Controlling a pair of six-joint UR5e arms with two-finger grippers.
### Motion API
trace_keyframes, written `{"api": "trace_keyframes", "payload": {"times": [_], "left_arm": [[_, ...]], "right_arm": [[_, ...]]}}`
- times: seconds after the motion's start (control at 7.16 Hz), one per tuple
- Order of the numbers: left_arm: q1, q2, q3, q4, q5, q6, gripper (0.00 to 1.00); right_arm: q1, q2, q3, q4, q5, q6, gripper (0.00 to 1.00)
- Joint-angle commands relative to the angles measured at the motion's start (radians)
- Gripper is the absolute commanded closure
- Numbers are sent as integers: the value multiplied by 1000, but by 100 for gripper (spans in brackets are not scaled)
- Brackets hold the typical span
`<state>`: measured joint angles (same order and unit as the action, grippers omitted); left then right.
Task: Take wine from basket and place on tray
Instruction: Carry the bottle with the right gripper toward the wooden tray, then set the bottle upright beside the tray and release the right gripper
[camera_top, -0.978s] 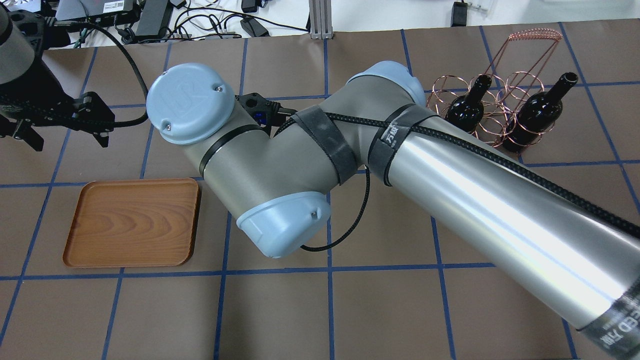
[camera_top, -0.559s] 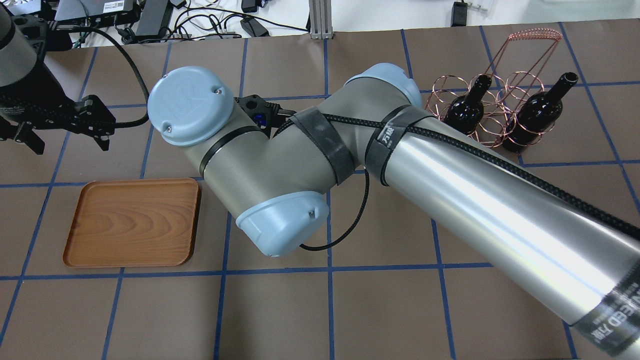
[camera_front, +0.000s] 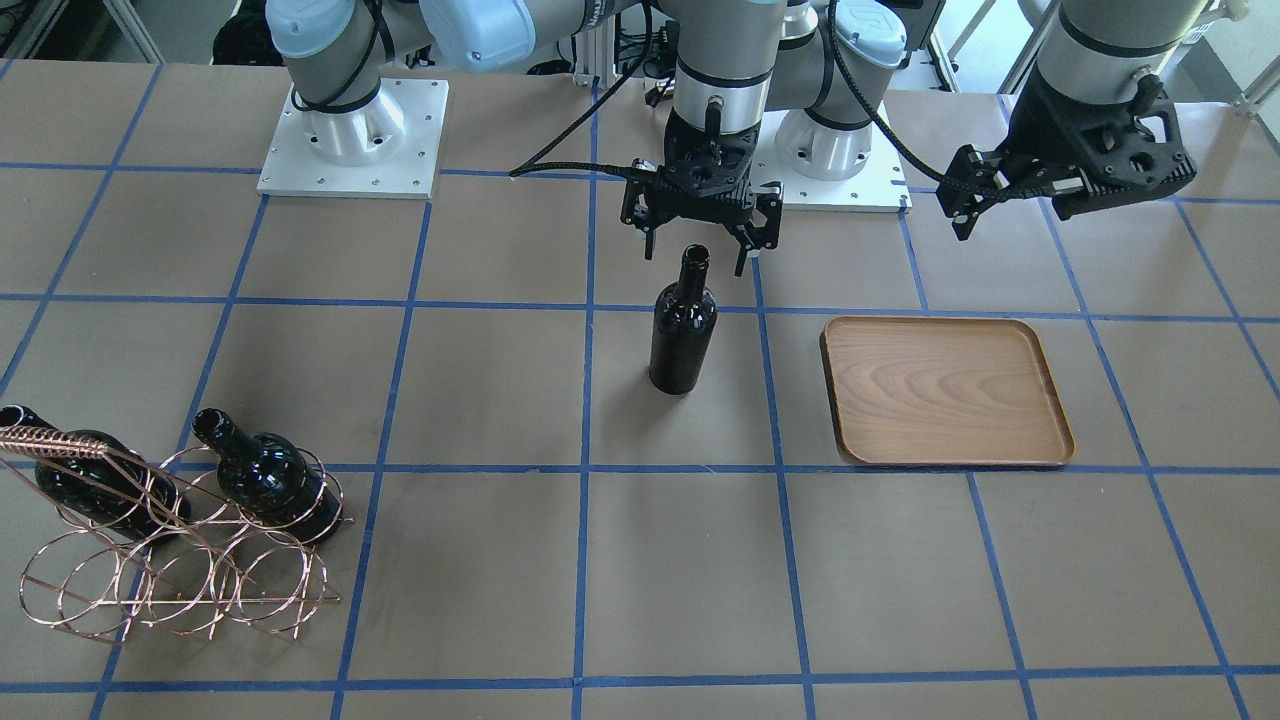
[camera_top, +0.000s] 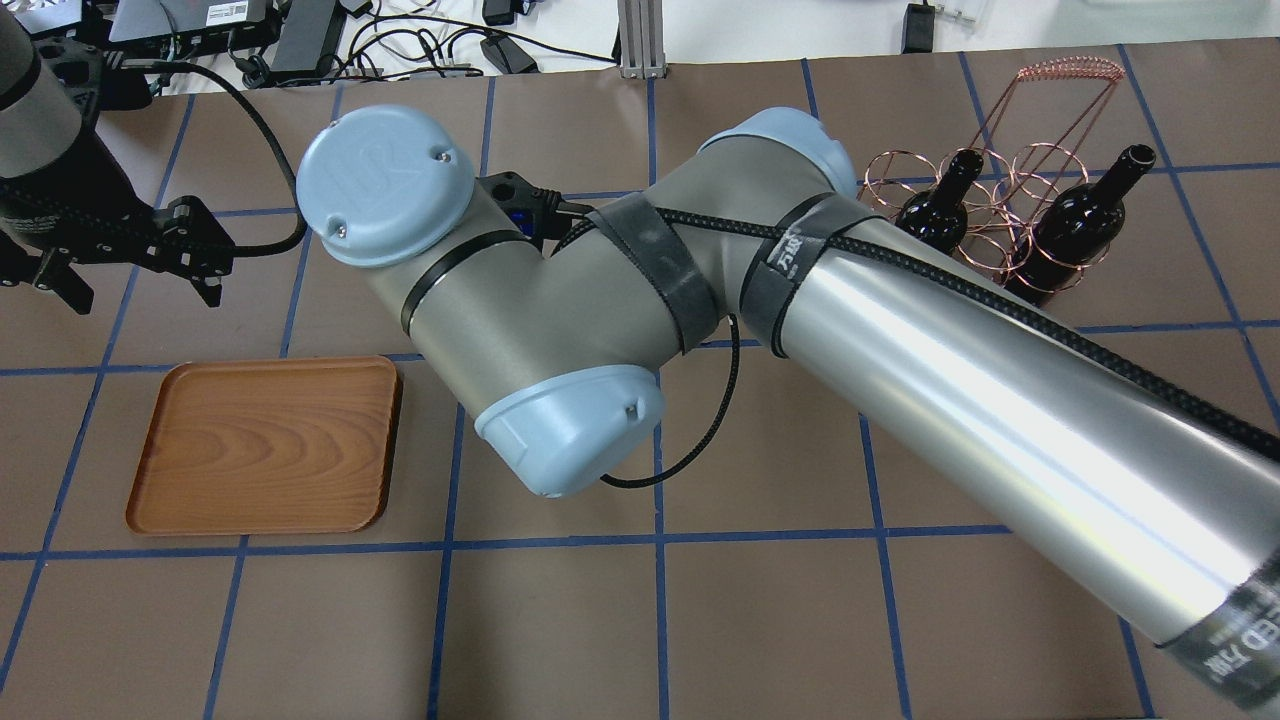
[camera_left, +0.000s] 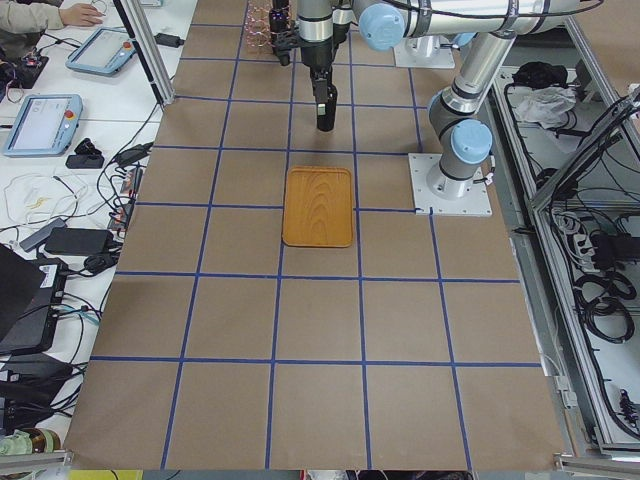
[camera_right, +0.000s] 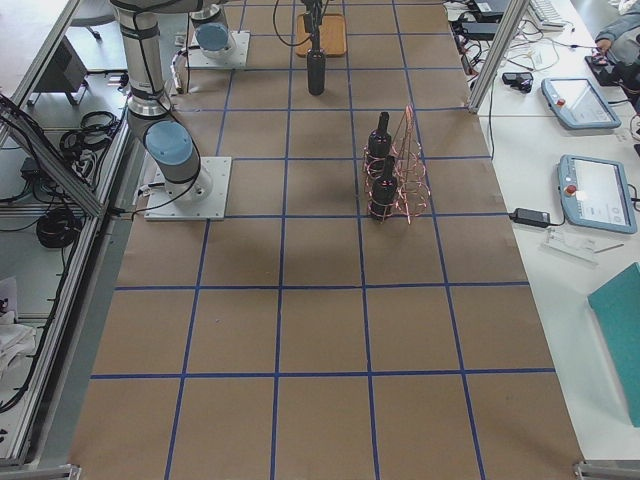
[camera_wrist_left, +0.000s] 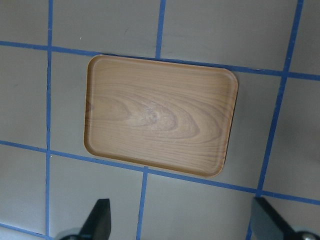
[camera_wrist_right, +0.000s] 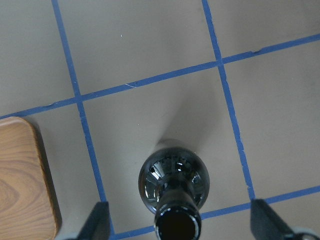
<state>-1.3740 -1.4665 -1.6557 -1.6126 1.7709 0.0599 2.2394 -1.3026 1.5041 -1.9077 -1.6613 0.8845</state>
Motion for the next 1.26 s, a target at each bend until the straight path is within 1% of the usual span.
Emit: {"api": "trace_keyframes", "payload": {"times": [0.0,0.14,0.28,0.42,0.56,0.7,0.84,0.98,1.12], "left_arm": [[-16,-15,8,-3,-16,0,0],[-40,-11,8,-4,-65,-9,0],[-83,-9,8,-4,-82,-17,0],[-149,-6,8,-6,-97,-18,0],[-210,-8,7,-7,-99,-18,0],[-250,-11,1,-6,-131,-18,0],[-272,-14,-4,-7,-181,-18,0],[-287,-18,-7,-9,-186,-20,0],[-312,-34,-15,-3,-191,-26,0]], "right_arm": [[-87,-45,-12,13,12,-176,0],[-168,-66,-12,66,59,-226,0],[-243,-81,-12,112,95,-354,0],[-315,-104,-7,169,71,-519,0],[-387,-153,-7,212,31,-662,0],[-459,-184,-5,245,20,-784,0],[-518,-201,-2,277,20,-868,0],[-549,-216,-1,279,17,-909,0],[-582,-222,1,295,-18,-945,0]]}}
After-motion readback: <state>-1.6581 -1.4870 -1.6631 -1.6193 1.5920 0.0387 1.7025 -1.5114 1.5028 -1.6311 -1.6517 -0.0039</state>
